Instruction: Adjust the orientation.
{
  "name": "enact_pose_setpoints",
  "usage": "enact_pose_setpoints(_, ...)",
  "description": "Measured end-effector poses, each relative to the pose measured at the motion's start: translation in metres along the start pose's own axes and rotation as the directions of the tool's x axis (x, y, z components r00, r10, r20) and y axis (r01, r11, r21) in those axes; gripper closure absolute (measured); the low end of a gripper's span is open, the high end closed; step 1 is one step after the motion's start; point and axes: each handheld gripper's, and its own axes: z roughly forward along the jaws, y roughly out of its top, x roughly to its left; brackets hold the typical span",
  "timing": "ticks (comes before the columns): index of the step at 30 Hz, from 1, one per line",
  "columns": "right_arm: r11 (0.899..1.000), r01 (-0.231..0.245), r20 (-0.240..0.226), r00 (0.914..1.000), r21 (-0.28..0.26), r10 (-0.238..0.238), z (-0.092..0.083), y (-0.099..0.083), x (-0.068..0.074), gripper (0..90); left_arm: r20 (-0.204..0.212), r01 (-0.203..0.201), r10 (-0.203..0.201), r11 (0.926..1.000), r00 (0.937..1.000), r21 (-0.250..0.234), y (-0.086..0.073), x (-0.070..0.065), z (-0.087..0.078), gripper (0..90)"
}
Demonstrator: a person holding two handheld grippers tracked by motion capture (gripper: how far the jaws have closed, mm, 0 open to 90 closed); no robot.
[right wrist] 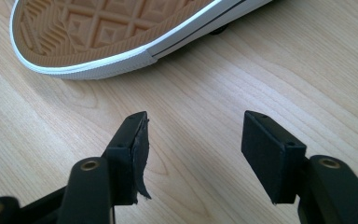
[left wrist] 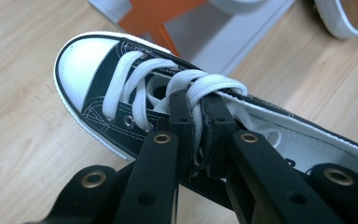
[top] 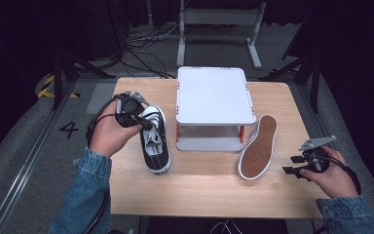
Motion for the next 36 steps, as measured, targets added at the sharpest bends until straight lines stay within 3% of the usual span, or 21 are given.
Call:
enact_pose_setpoints(6, 1.000, -0.005, -0.005, 1.0000, -0.015, 0.005, -0.006, 0.000, 0.000, 42.7, 0.010, -0.011, 0.011, 0.9999, 0.9999, -0.002, 0.018, 0.007, -0.013, 84.7)
enact_pose_setpoints(18, 1.000, -0.021, -0.003, 0.9998, -0.013, 0.020, -0.008, -0.005, -0.001, 42.7, -0.038, -0.033, 0.031, 0.9977, 0.9988, -0.059, 0.049, 0.021, -0.041, 84.6)
enact_pose_setpoints(20, 1.000, -0.026, 0.001, 0.9997, -0.013, 0.026, -0.009, -0.008, -0.002, 42.8, -0.038, -0.036, 0.033, 0.9952, 0.9987, -0.091, 0.055, 0.023, -0.044, 84.4)
enact_pose_setpoints(22, 0.999, -0.032, 0.006, 0.9995, -0.011, 0.032, -0.010, -0.010, -0.002, 42.8, -0.010, -0.031, 0.030, 0.9897, 0.9995, -0.139, 0.059, 0.027, -0.048, 87.0)
enact_pose_setpoints(26, 1.000, -0.022, 0.002, 0.9998, -0.011, 0.022, -0.009, -0.010, 0.001, 42.9, -0.040, -0.027, 0.022, 0.9910, 0.9990, -0.131, 0.070, 0.031, -0.046, 88.3)
enact_pose_setpoints(31, 1.000, -0.022, 0.003, 0.9997, -0.008, 0.022, -0.009, -0.010, 0.001, 42.8, 0.000, -0.015, 0.015, 0.9859, 0.9999, -0.167, 0.079, 0.038, -0.041, 88.4)
enact_pose_setpoints(36, 1.000, -0.022, -0.003, 0.9998, -0.002, 0.022, -0.007, -0.010, 0.001, 42.8, 0.015, -0.054, 0.058, 0.9783, 0.9982, -0.200, 0.091, 0.041, -0.038, 88.4)
